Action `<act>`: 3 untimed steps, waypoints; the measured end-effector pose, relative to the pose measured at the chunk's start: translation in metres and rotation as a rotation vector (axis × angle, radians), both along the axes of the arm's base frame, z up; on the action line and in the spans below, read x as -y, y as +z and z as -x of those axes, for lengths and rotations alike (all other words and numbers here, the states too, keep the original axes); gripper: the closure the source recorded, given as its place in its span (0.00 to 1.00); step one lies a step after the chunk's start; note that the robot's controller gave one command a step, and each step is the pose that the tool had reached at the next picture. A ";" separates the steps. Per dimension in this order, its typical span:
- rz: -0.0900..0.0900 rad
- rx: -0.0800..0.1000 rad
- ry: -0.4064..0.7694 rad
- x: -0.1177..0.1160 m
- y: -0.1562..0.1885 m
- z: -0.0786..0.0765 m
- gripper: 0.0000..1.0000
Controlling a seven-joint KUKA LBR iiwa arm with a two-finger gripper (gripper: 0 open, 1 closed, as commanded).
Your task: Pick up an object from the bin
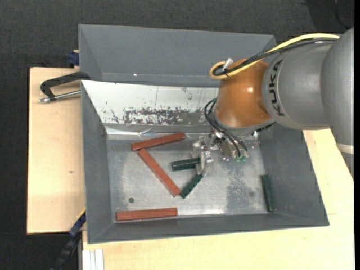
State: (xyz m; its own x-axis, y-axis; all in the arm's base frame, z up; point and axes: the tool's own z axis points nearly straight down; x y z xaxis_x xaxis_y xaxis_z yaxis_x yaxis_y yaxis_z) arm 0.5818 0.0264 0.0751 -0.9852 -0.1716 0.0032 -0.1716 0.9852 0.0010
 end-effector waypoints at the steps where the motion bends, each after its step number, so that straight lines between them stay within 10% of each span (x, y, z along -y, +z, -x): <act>1: 0.000 0.001 0.000 0.000 0.000 0.000 1.00; 2: -0.001 0.010 0.016 0.006 0.122 0.013 1.00; 3: -0.001 0.009 0.016 0.006 0.122 0.013 1.00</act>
Offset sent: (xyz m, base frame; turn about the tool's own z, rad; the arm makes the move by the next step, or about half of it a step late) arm -0.0144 -0.0068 0.1209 -0.0165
